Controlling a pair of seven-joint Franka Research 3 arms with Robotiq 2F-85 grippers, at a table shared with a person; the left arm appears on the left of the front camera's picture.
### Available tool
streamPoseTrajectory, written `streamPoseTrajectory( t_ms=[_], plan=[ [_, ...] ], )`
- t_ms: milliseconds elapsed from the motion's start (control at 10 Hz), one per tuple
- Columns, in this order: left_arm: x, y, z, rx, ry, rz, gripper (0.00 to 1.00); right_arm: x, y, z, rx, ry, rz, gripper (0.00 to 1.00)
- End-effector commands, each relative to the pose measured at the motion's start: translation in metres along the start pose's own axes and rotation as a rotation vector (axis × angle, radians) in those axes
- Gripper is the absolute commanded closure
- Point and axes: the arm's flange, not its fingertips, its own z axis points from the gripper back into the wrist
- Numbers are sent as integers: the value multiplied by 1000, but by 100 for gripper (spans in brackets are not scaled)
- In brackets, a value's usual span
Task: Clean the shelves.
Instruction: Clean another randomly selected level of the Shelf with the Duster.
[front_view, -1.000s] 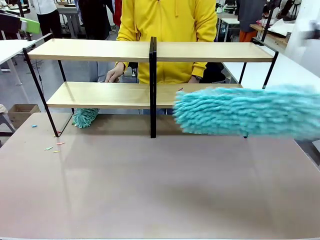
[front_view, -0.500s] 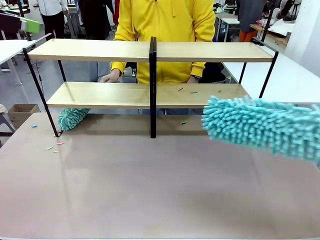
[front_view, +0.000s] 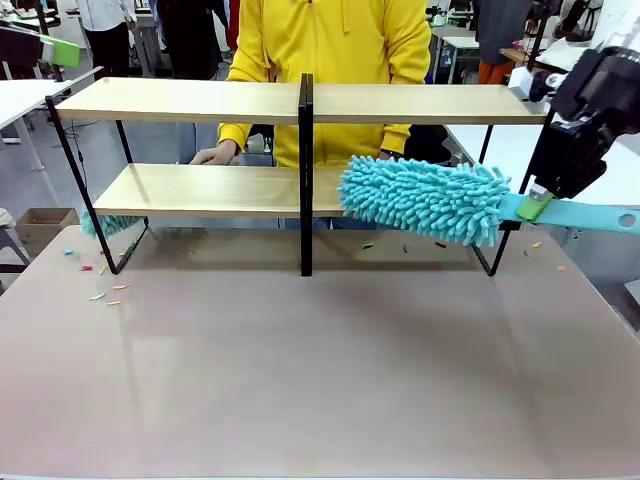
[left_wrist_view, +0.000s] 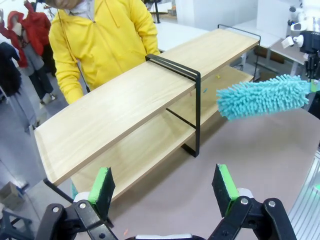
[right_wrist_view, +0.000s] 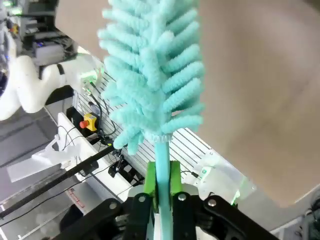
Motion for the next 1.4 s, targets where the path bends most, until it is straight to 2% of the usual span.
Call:
streamPoseTrajectory(
  t_ms=[0,100,200,300,400,600,800,1000,1100,1300],
  plan=[
    [0,-2,0,8,4,6,0,-53,2,1,15,33,35,88],
    [0,-2,0,8,4,6,0,0,0,0,0,0,0,88],
    [0,-2,0,8,4,6,0,7,-5,-3,-42,-65,-116,88],
    [0,-2,0,8,4,6,0,25,-6,-9,26,-154,-81,88],
    [0,-2,0,8,4,6,0,45,-9,-14,42,-199,-125,88],
    [0,-2,0,8,4,6,0,69,-12,-21,13,-269,-162,88],
    [0,-2,0,8,4,6,0,97,-18,-34,23,-261,-177,88],
    [0,-2,0,8,4,6,0,125,-16,-47,31,-298,-171,88],
    [0,-2,0,8,4,6,0,133,-15,-54,21,-267,-172,88],
    [0,-2,0,8,4,6,0,131,-21,-59,-63,-236,-316,88]
  ],
)
